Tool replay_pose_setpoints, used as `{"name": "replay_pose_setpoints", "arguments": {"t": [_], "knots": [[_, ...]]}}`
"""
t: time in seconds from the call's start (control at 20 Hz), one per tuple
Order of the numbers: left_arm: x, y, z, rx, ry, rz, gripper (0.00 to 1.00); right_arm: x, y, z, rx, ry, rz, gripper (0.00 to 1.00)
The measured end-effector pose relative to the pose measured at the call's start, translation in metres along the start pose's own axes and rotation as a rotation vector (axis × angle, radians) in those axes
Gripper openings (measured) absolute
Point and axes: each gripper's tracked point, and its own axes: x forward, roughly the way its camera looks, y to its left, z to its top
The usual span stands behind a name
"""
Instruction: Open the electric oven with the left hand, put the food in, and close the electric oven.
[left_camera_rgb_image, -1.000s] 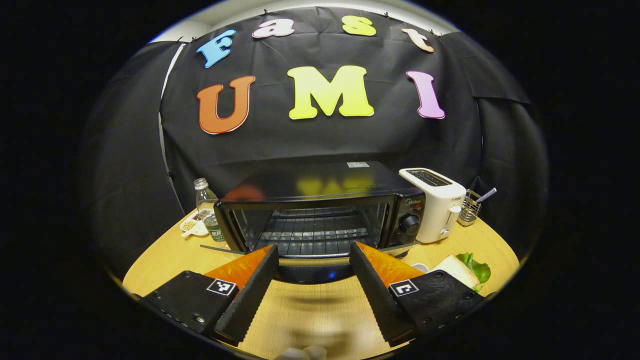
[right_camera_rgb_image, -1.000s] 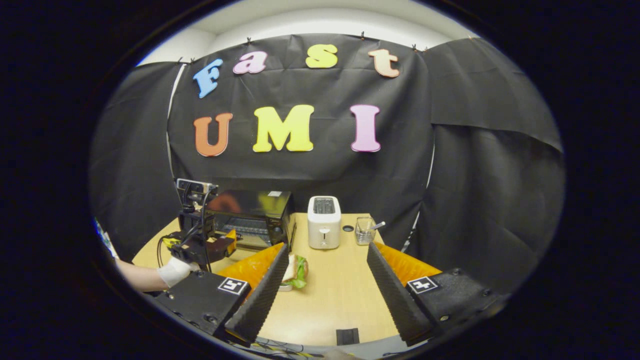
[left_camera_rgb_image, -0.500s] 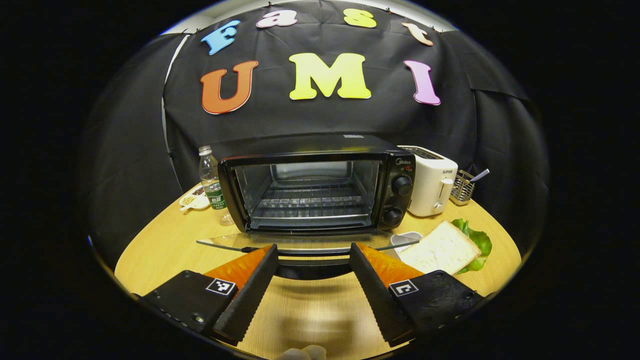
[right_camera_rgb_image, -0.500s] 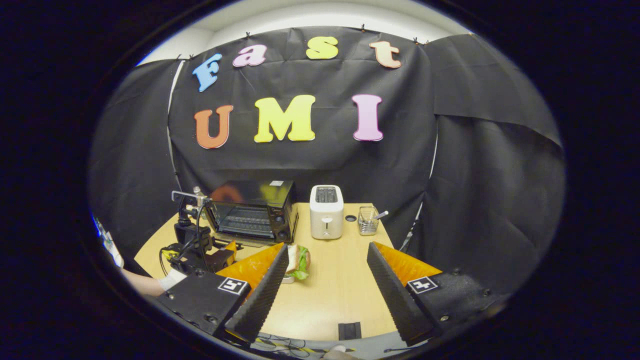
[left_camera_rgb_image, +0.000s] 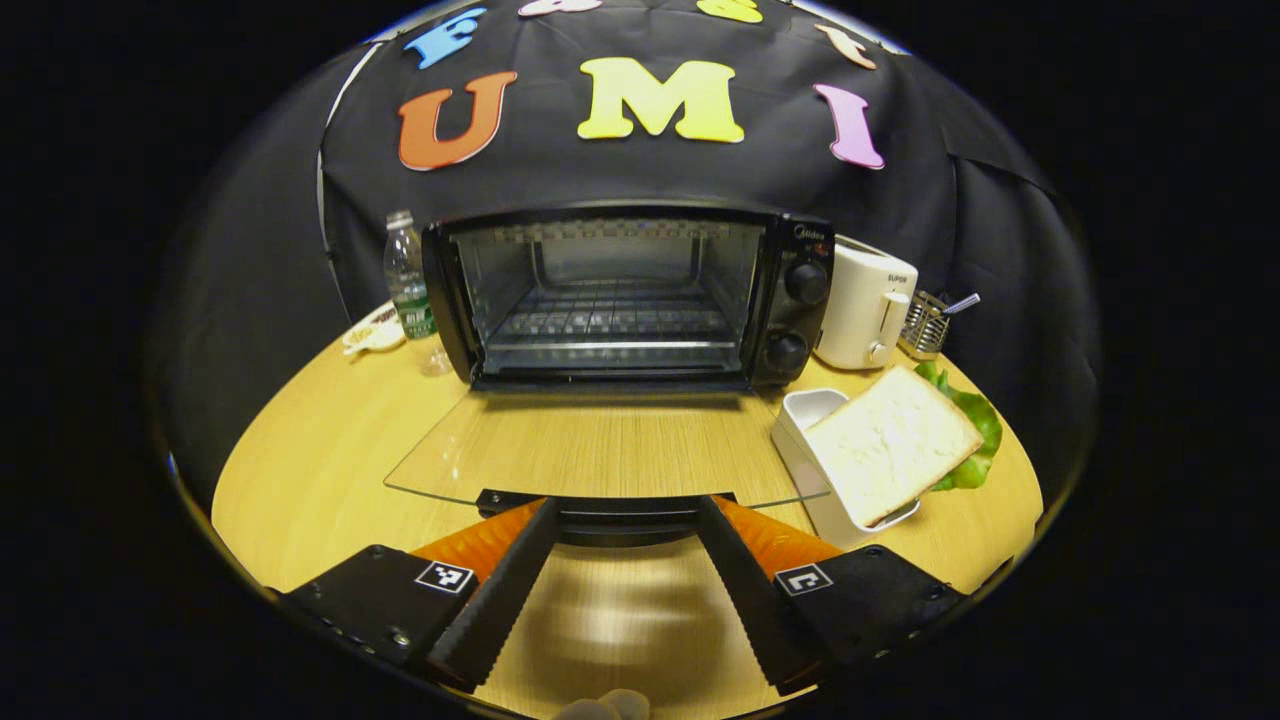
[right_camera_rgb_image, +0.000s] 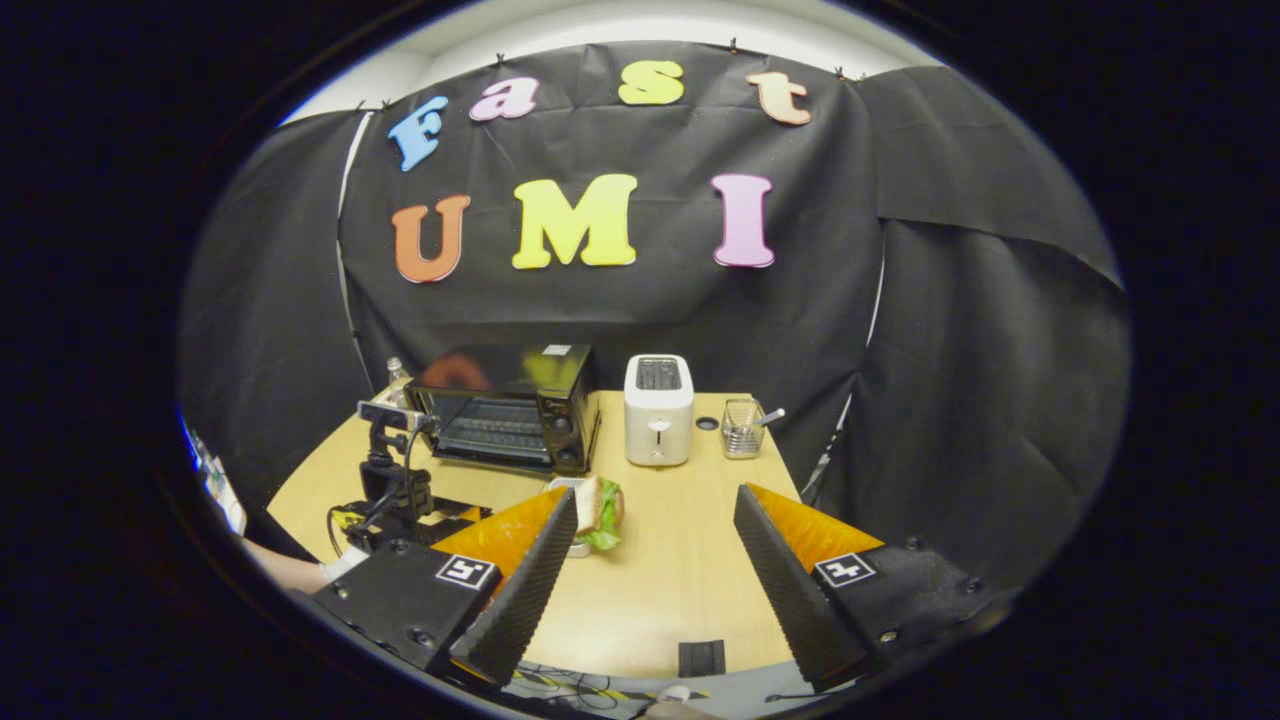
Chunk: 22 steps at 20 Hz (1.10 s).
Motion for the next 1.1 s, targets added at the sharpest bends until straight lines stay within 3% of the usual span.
{"name": "replay_pose_setpoints", "arguments": {"t": [0.1,0.15,0.2,0.25,0.3,0.35,0.4,0.45,0.5,0.6,0.65,0.75,0.8,1.0,1.05,1.1], "knots": [[0.009,0.001,-0.013,0.003,0.044,0.001,0.94,0.003,0.0,-0.003,-0.003,0.011,0.003,1.0],[0.01,0.001,-0.01,0.005,0.033,0.002,0.82,0.004,0.001,-0.004,-0.006,0.018,0.008,1.0],[0.011,0.0,-0.008,0.012,0.021,0.0,0.94,0.005,0.001,-0.006,-0.008,0.021,0.014,1.0],[0.012,0.0,-0.009,0.02,0.021,-0.001,0.94,0.007,0.0,-0.007,-0.013,0.025,0.02,0.91],[0.011,0.001,-0.009,0.019,0.019,-0.001,0.94,0.011,0.0,-0.008,-0.015,0.03,0.03,1.0],[0.01,0.001,-0.007,0.015,0.011,-0.003,0.94,0.017,0.0,-0.01,-0.013,0.037,0.044,1.0],[0.008,0.003,-0.006,0.016,0.005,0.003,0.94,0.023,-0.001,-0.015,-0.015,0.048,0.063,0.91],[0.004,0.002,-0.004,0.017,-0.004,-0.005,0.94,0.029,0.0,-0.02,-0.017,0.058,0.082,0.92],[-0.001,0.003,-0.004,0.018,-0.008,-0.007,0.94,0.036,-0.002,-0.024,-0.021,0.066,0.1,1.0],[-0.017,0.005,0.003,0.014,-0.04,-0.01,0.95,0.053,-0.004,-0.038,-0.033,0.089,0.136,1.0],[-0.03,0.008,0.008,0.008,-0.057,-0.004,0.95,0.064,-0.003,-0.048,-0.029,0.111,0.164,0.91],[-0.056,0.017,0.022,-0.014,-0.103,0.01,0.95,0.088,0.006,-0.069,-0.014,0.162,0.231,0.91],[-0.072,0.021,0.029,-0.03,-0.125,0.015,0.95,0.101,0.009,-0.082,0.004,0.191,0.259,1.0],[-0.135,0.04,0.065,-0.012,-0.234,0.044,0.94,0.15,0.03,-0.109,0.142,0.268,0.392,1.0],[-0.15,0.044,0.076,0.003,-0.259,0.063,0.94,0.163,0.034,-0.112,0.168,0.287,0.423,0.91],[-0.165,0.046,0.086,0.016,-0.278,0.086,0.94,0.177,0.035,-0.118,0.191,0.313,0.45,0.89]]}}
